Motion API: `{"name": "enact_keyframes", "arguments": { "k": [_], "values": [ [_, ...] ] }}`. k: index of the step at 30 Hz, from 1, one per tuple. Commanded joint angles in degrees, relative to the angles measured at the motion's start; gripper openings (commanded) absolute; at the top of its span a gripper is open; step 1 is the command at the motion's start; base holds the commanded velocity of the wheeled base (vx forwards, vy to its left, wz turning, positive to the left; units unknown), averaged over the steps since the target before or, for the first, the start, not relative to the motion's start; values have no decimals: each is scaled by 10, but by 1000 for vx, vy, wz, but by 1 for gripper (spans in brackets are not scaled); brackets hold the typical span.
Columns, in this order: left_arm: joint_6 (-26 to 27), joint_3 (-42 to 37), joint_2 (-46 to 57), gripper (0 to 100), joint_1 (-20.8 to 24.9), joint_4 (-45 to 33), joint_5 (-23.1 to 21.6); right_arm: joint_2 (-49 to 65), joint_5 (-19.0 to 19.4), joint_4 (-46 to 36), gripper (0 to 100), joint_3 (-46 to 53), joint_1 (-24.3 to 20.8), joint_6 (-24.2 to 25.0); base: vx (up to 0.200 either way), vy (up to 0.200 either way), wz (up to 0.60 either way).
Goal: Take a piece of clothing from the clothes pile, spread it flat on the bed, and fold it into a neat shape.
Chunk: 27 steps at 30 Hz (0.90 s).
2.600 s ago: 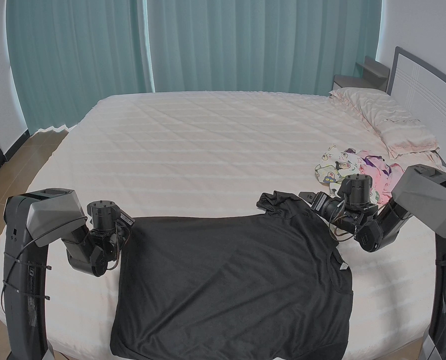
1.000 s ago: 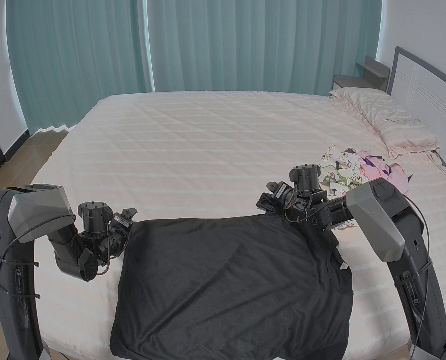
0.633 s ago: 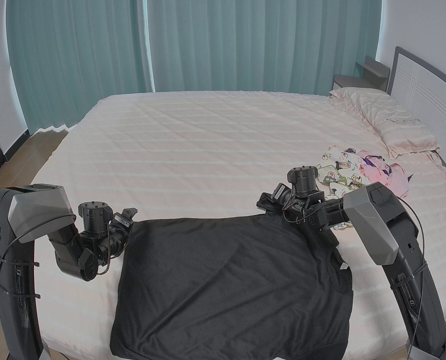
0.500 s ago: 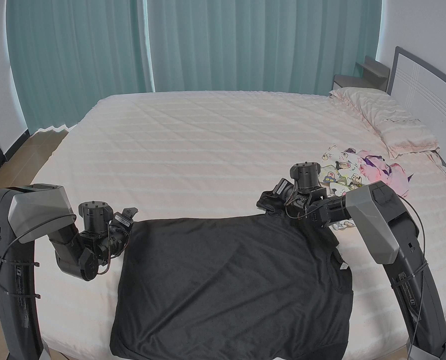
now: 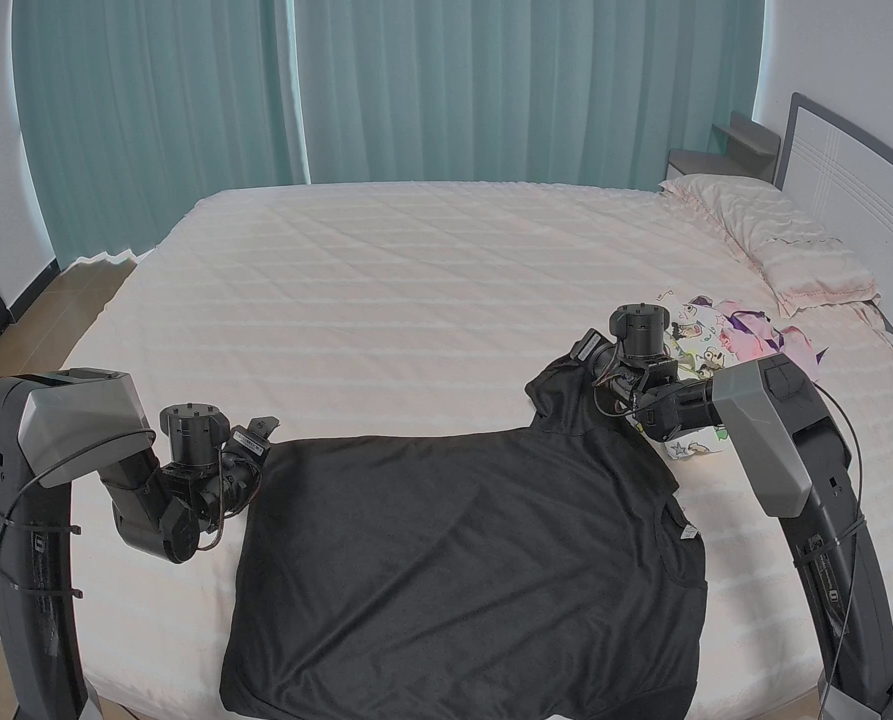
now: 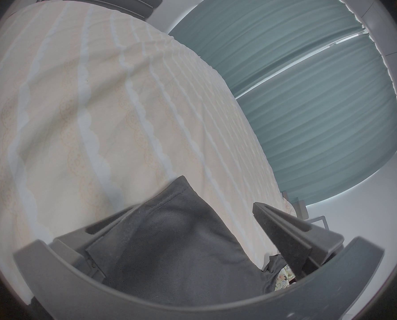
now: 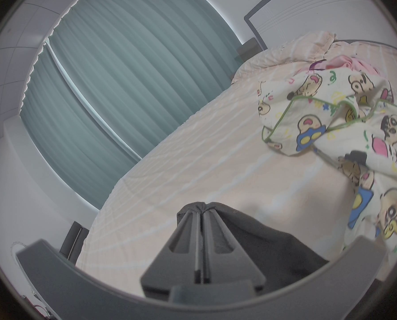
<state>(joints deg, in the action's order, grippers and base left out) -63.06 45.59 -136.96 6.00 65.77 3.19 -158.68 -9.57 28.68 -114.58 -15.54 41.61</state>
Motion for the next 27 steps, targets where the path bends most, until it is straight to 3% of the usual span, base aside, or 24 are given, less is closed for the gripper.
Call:
{"name": "enact_keyframes", "arguments": {
  "k": [1, 7, 8, 27],
  "values": [
    [3, -1, -1, 100, 1, 0, 1, 11, 2, 1, 0, 0, 3, -2, 0, 0, 0],
    [4, -2, -1, 100, 1, 4, 1, 18, 4, 21, 0, 0, 15, -20, 0, 0, 0],
    [4, -2, -1, 100, 1, 6, 1, 16, 4, 23, 100, 0, 15, -21, 0, 0, 0],
    [5, -4, -2, 100, 1, 15, 1, 15, 6, -23, 100, 5, 36, -38, 0, 0, 0]
  ]
}}
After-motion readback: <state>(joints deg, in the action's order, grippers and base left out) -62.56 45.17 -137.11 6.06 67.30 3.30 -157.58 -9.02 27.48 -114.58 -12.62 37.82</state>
